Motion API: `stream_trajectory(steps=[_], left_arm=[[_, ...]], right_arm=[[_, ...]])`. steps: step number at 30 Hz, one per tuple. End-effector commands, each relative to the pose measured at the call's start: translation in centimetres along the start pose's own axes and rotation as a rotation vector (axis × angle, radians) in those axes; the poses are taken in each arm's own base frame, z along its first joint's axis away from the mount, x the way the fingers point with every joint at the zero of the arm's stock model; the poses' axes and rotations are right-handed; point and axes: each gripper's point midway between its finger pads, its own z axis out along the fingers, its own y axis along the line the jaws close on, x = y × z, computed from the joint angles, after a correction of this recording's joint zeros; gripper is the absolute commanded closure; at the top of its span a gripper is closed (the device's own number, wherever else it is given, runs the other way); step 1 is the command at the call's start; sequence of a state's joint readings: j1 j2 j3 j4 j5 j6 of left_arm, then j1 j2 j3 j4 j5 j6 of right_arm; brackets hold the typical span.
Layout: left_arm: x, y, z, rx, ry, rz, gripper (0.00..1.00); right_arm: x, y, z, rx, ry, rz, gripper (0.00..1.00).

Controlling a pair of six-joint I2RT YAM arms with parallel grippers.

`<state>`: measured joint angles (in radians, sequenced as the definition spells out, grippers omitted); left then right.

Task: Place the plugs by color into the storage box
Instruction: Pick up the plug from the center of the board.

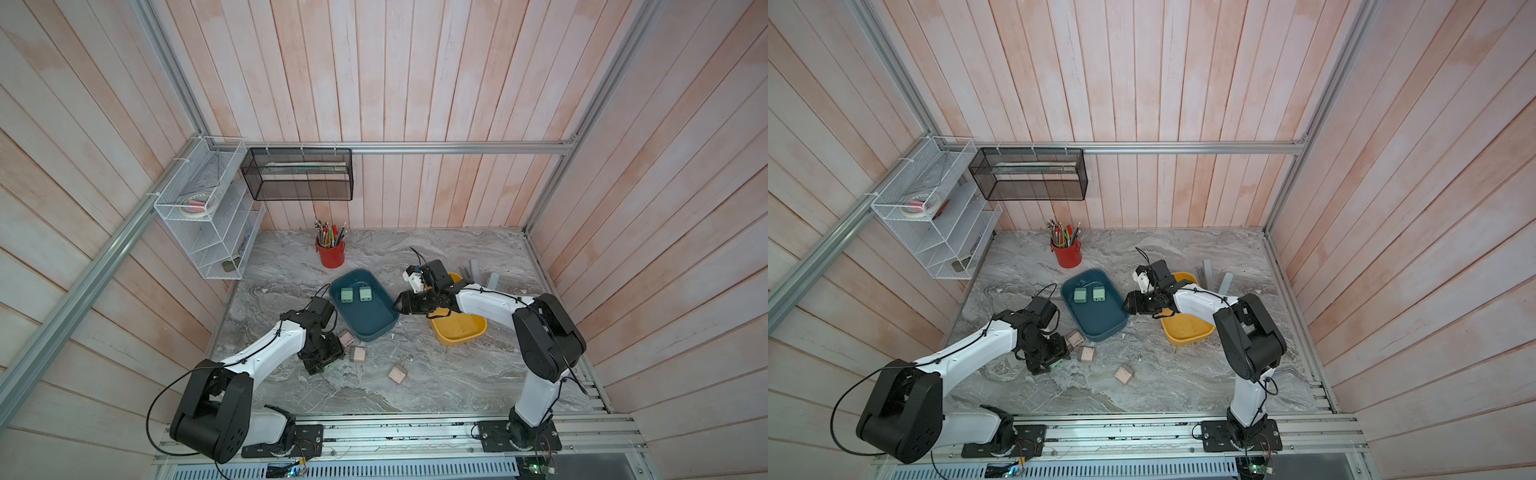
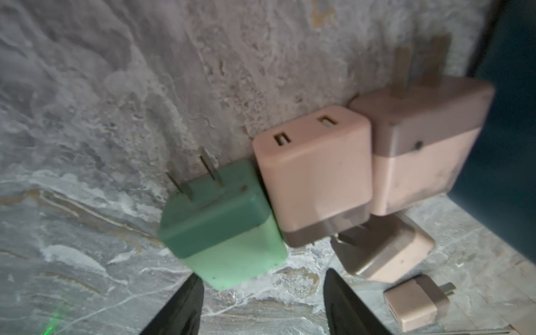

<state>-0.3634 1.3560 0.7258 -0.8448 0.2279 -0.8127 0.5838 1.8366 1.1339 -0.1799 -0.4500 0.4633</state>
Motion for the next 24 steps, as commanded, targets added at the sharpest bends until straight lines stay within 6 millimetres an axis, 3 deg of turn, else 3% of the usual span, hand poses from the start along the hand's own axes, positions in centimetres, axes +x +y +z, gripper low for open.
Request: stream_trajectory(steps=[1,6,17,24], left_arm=[[-0.8,-0.2,0.7,0.017,-0.019,-0.023,0.32],[-1.5,0.2,1.2,-0.007,-0.022,-0.028,0.32],[-3.0,4.3,0.4,-0.145,-0.058,-0.015,0.36],[-3.4,3.9,0.5,-0.115,-0.057,-0.007,0.41]], right_arm=[[0.7,-0.2,-0.4,0.014,-0.001,0.011,0.42],[1.0,-0.3,-0.6,0.021,-0.005,0.016,0.42],[0.8,-0.2,-0.6,0.031,-0.013,0.014,0.41],[0.3,0.0,-0.2,0.024,-0.012,0.016,0.41]])
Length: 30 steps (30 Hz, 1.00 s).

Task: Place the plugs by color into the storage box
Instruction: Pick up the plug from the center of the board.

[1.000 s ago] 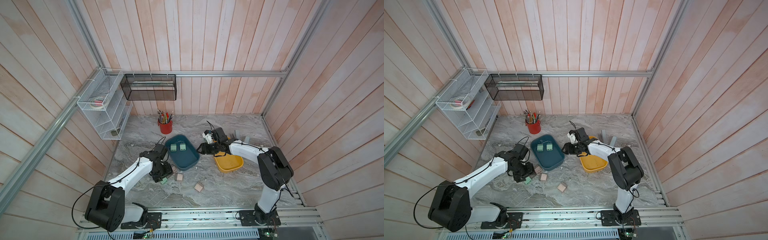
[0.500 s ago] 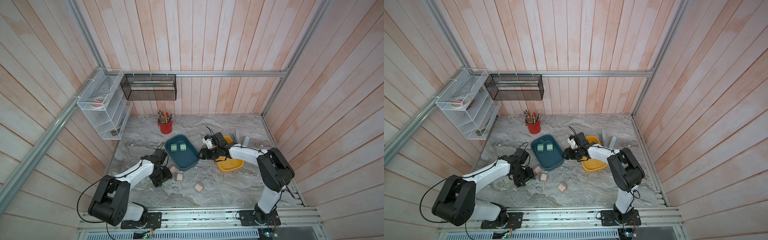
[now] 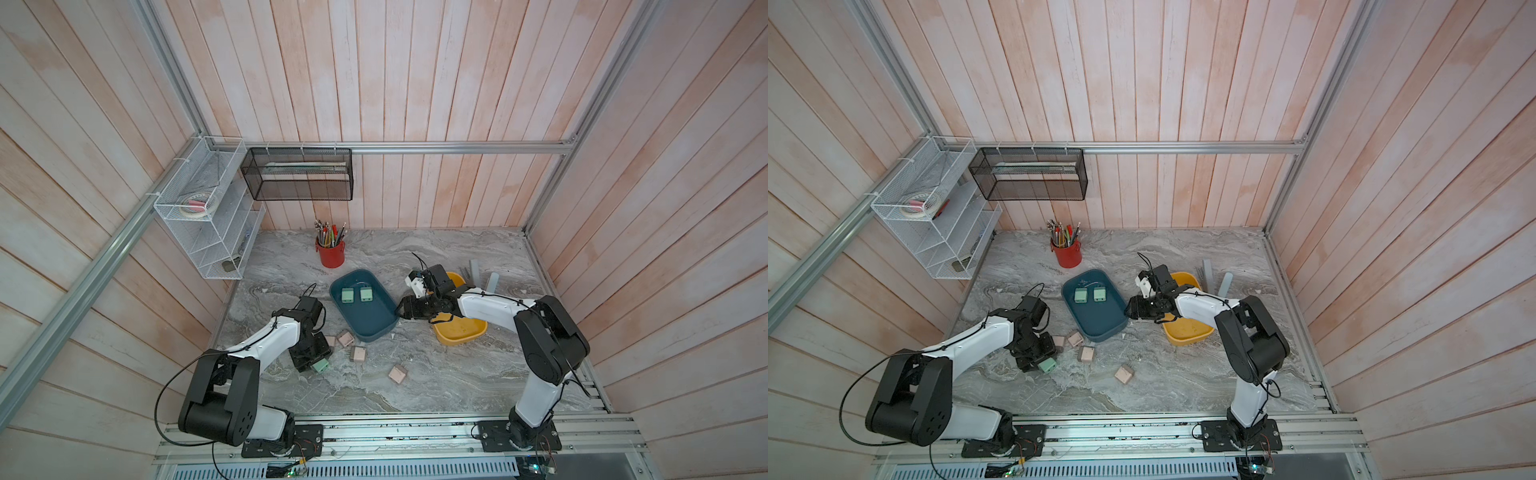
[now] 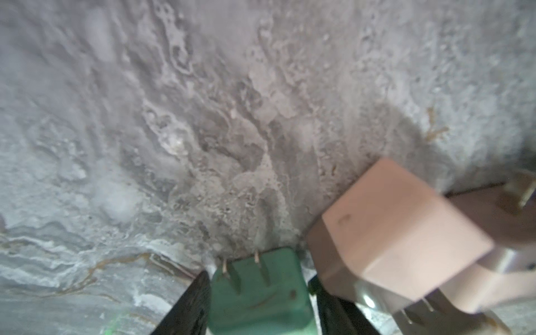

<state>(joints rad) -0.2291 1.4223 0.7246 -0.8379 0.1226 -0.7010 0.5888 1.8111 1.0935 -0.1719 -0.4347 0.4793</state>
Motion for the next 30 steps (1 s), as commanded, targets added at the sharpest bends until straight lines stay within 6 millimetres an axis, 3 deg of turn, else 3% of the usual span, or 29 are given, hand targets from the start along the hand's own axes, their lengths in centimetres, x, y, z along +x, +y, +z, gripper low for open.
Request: stream_trajectory(steps=[1,14,17,22,30], left_arm=[[-0.2,0.0,0.1,-0.002,-0.001,0.022,0.43],[0.5,0.2,-0.5,0.006,0.007,0.022,0.49],[1.0,0.1,-0.4,0.020,0.026,0.024,0.40],[1.8,-0.5,0.0,0.067,0.050,0.015,0.39],[2.9,0.2,0.8,0.044,0.071,0.003,0.45]], right_arm=[[-0.6,0.3,0.1,0.009,-0.013,-0.001,0.41],[-1.3,0.6,0.4,0.010,-0.013,-0.007,0.41],[-1.4,0.6,0.5,0.010,-0.013,-0.007,0.41],[-1.4,0.6,0.5,0.011,-0.014,-0.006,0.41],[-1.3,0.4,0.5,0.015,-0.015,-0.004,0.41]])
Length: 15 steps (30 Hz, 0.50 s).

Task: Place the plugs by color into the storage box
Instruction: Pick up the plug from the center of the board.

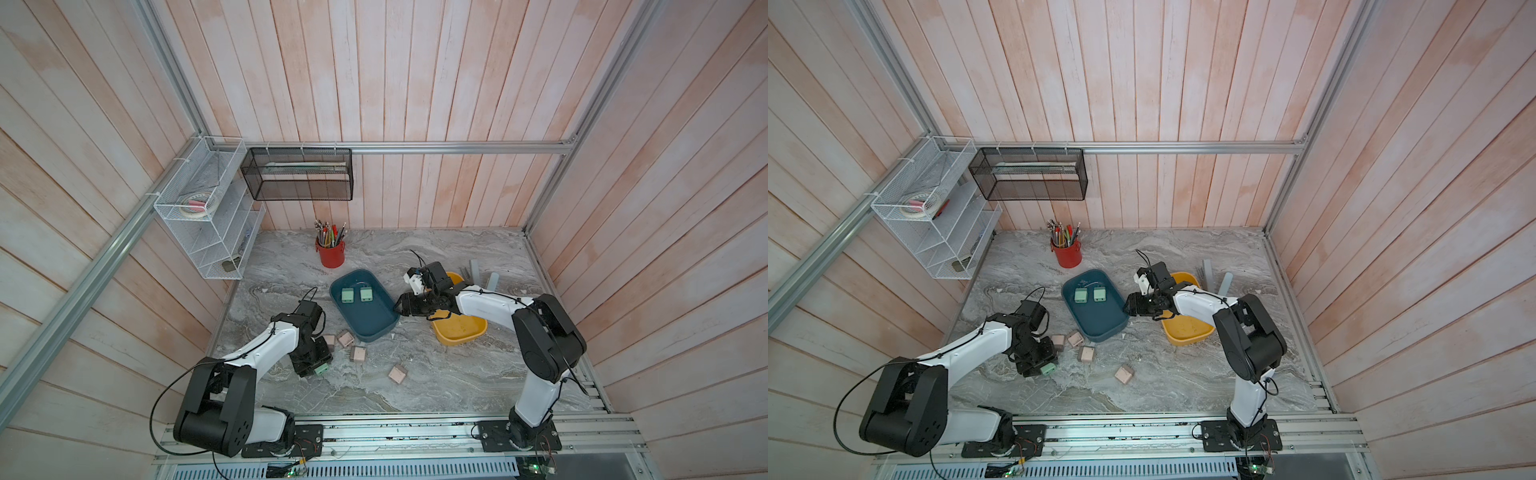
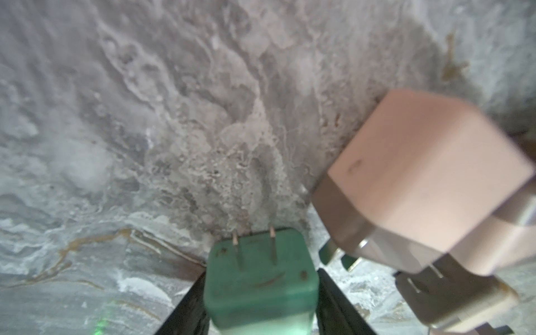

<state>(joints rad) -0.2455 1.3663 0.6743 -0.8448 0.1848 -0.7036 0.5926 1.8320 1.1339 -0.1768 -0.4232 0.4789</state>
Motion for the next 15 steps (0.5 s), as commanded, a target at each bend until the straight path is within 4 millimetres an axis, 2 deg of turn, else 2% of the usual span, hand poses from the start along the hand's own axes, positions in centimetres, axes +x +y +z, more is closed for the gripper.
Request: stream_trajectory(steps=[1,8,15], left_arm=[[0.8,0.5,0.8,-0.007,0.027,-0.011,0.46],[0.0,0.4,0.2,-0.040,0.010,0.011,0.53],[-1.7,0.0,-2.5,-0.067,-0.040,0.040,0.55]], right_arm=[[-0.2,0.0,0.2,0.011,-0.001,0.004,0.41],[-0.4,0.2,0.2,0.009,-0.002,0.005,0.41],[-0.6,0.3,0.2,0.006,-0.007,0.004,0.41]])
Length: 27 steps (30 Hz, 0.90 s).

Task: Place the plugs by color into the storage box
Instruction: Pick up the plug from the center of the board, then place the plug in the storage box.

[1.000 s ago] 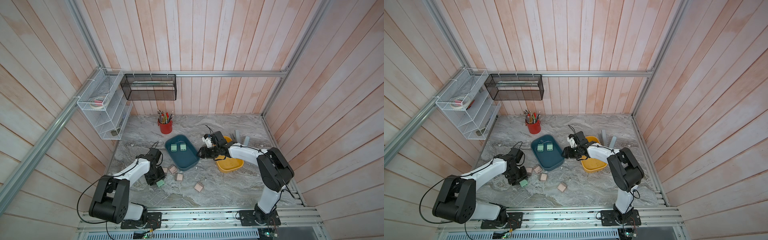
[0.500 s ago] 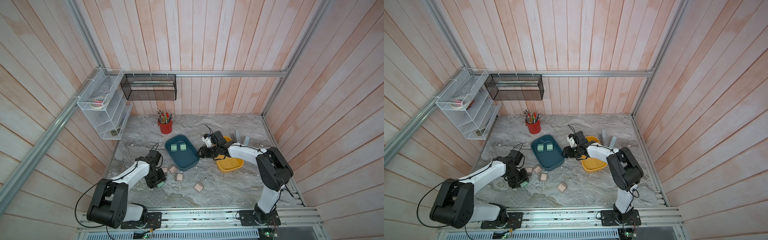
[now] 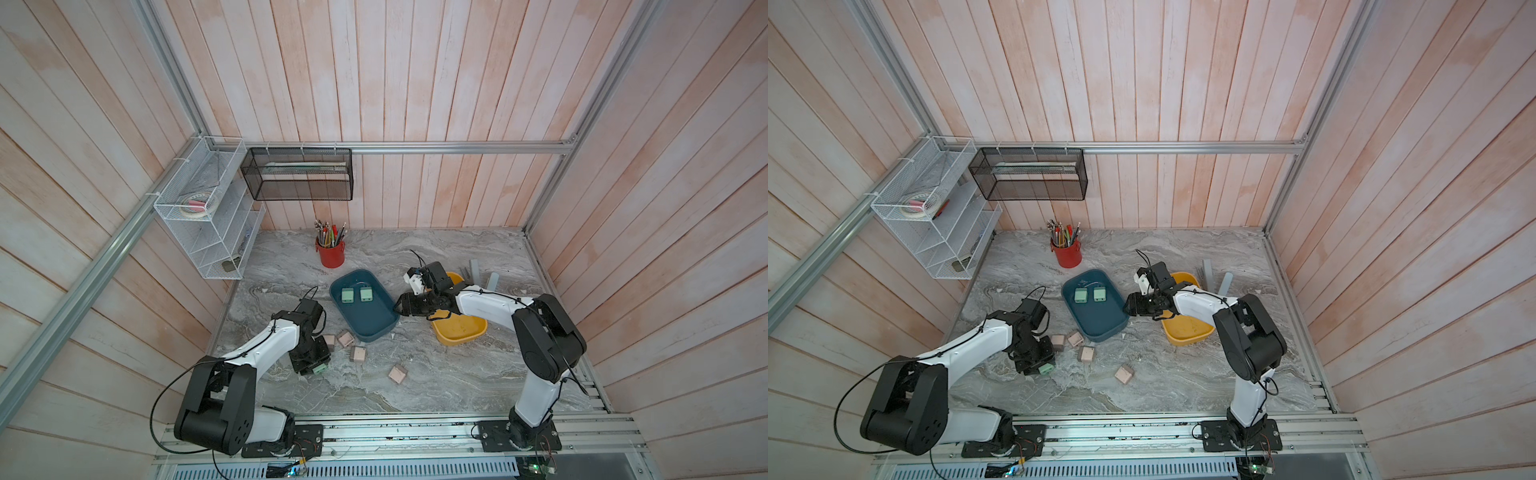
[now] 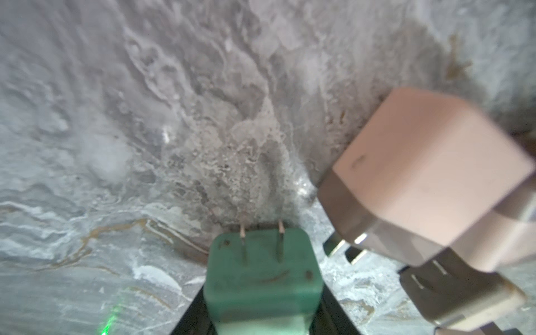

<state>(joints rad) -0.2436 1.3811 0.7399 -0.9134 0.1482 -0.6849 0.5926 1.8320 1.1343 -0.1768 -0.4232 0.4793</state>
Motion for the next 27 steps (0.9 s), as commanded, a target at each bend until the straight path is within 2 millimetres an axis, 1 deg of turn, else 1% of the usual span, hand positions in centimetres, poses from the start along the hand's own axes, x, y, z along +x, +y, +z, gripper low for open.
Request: stream_trajectory(steps=[1,5,7,12,15,17,21,27], left_arm=[[-1.4,0.0,-1.8,-0.034,-0.040,0.032,0.55],[-3.1,-0.3,-4.0,-0.048,-0.085,0.051,0.55],[-4.2,-0.9,-5.2,-0.044,-0.110,0.067,0.56],[-7.8,-3.1,-7.9,-0.056,-0.169,0.122,0.55],[-9.7,-5.0,-9.4,-0.033,-0.203,0.139,0.55],[-10.7,-6.3,-10.0,-0.002,-0.216,0.143,0.55],[-12.0,-9.9,-9.7,0.062,-0.207,0.166,0.55],[-11.9,-16.5,-8.1,0.176,-0.168,0.216,0.55]], right_arm=[[-0.7,0.3,0.2,0.006,-0.009,0.006,0.41],[-1.1,0.6,0.1,-0.001,-0.017,0.001,0.41],[-1.4,0.7,0.1,-0.001,-0.021,-0.002,0.41],[-1.7,0.8,-0.1,0.003,-0.024,-0.007,0.41],[-2.0,0.8,-0.4,0.007,-0.033,-0.010,0.41],[-2.1,0.6,-0.7,0.010,-0.037,-0.006,0.41],[-2.5,0.2,-1.4,0.015,-0.054,0.007,0.41],[-2.8,-0.5,-2.4,0.023,-0.077,0.028,0.41]])
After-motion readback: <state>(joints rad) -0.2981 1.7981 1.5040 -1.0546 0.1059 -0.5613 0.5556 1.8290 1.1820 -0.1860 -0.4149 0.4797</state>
